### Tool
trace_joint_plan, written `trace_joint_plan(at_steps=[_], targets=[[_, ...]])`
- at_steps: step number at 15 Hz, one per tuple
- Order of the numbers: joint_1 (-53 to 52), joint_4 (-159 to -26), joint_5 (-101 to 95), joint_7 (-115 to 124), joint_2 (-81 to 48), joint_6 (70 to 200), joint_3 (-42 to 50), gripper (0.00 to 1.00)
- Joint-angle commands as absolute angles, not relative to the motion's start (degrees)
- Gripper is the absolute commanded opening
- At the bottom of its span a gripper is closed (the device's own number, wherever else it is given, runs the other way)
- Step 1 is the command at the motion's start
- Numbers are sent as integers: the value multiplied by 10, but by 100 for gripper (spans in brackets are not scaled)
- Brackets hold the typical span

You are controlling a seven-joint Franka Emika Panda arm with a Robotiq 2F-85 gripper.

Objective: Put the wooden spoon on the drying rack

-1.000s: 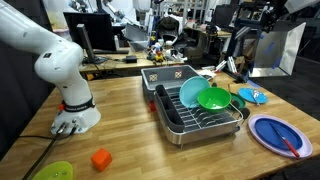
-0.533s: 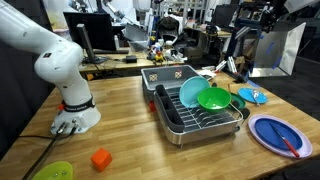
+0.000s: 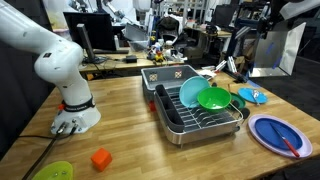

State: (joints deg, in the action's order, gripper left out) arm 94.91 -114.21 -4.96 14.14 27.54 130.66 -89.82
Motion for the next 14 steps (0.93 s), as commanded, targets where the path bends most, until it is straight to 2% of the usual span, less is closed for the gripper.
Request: trace_joint_plan(at_steps=[1, 4, 8, 10, 11, 14], targets=[[1013, -1131, -12, 105, 231, 1311, -968, 100], [1076, -1125, 61, 51, 222, 1312, -1032, 100], [1164, -1102, 176, 12, 270, 1316, -1096, 100], [1185, -1086, 186, 16, 315, 1320, -1099, 100], [1151, -1109, 176, 20, 287, 1316, -1076, 100], [1169, -1095, 178, 25, 316, 1319, -1086, 100]])
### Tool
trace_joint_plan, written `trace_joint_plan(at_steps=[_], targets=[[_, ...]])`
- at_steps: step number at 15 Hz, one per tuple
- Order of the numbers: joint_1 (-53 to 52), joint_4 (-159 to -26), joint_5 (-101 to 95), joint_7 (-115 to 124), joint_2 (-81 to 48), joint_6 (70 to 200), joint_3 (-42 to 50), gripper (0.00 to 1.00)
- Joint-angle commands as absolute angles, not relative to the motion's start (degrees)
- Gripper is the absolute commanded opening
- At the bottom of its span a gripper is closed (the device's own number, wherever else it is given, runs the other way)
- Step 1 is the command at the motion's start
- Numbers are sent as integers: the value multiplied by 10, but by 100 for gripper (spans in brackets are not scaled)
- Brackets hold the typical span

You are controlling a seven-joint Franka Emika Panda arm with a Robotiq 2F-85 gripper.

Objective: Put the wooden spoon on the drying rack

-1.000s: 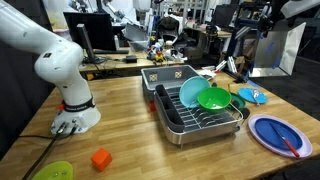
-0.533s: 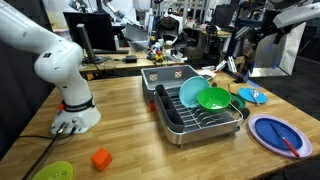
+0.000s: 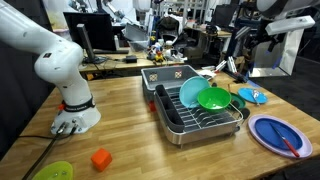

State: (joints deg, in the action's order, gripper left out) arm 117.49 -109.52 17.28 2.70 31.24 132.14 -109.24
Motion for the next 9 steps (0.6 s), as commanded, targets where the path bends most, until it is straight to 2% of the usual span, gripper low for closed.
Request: trace_joint_plan(at_steps=[1, 5, 9], targets=[[1170, -1092, 178, 25, 321, 1319, -1087, 100], [1171, -1091, 178, 25, 323, 1319, -1087, 100], [1226, -1059, 224, 7, 329, 1270, -1140, 100]])
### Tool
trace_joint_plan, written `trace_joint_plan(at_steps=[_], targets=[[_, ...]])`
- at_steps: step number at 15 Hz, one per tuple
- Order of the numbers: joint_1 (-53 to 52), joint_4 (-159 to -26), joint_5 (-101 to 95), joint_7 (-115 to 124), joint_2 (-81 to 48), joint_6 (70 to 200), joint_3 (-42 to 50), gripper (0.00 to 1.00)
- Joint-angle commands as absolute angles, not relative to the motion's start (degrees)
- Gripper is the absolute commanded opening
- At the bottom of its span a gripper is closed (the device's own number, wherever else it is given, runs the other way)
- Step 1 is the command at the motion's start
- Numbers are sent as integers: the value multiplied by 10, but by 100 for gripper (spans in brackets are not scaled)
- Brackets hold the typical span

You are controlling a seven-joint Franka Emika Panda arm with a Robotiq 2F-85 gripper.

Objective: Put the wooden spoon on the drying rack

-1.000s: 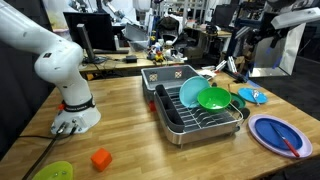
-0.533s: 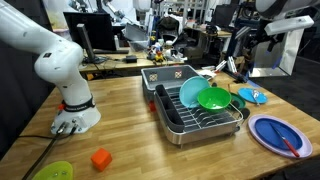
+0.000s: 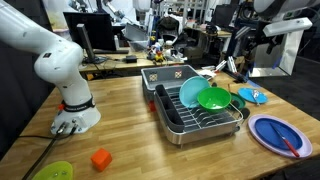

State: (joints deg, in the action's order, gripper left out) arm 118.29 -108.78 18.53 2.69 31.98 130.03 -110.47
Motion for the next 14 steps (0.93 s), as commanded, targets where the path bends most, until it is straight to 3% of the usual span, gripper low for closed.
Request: trace_joint_plan(at_steps=[1, 6, 14], targets=[[1243, -1049, 238, 8, 341, 1263, -1153, 100], [1342, -982, 326, -2, 407, 1256, -1224, 100], [1523, -775, 425, -9, 565, 1119, -1298, 100]])
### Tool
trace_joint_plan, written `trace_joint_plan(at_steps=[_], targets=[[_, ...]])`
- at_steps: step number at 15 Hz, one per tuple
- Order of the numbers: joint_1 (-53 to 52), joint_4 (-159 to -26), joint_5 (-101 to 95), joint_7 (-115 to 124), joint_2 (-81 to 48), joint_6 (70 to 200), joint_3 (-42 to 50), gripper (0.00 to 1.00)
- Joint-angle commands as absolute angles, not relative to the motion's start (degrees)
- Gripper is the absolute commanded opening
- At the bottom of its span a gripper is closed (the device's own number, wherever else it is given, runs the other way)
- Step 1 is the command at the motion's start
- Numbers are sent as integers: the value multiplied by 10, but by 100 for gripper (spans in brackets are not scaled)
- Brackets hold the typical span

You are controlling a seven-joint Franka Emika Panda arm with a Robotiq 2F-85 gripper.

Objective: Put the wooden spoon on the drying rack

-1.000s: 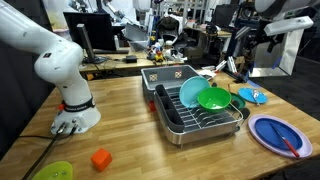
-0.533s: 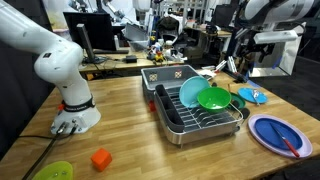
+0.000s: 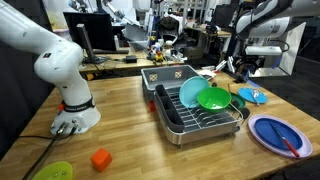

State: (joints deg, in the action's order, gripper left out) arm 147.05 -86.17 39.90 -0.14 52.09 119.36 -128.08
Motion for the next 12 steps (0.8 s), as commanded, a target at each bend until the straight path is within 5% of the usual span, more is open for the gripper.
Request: trace_joint_plan(at_steps=[1, 12], targets=[[1488, -781, 472, -32, 592, 1082, -1252, 100], [1491, -675, 584, -41, 741, 875, -1155, 100]])
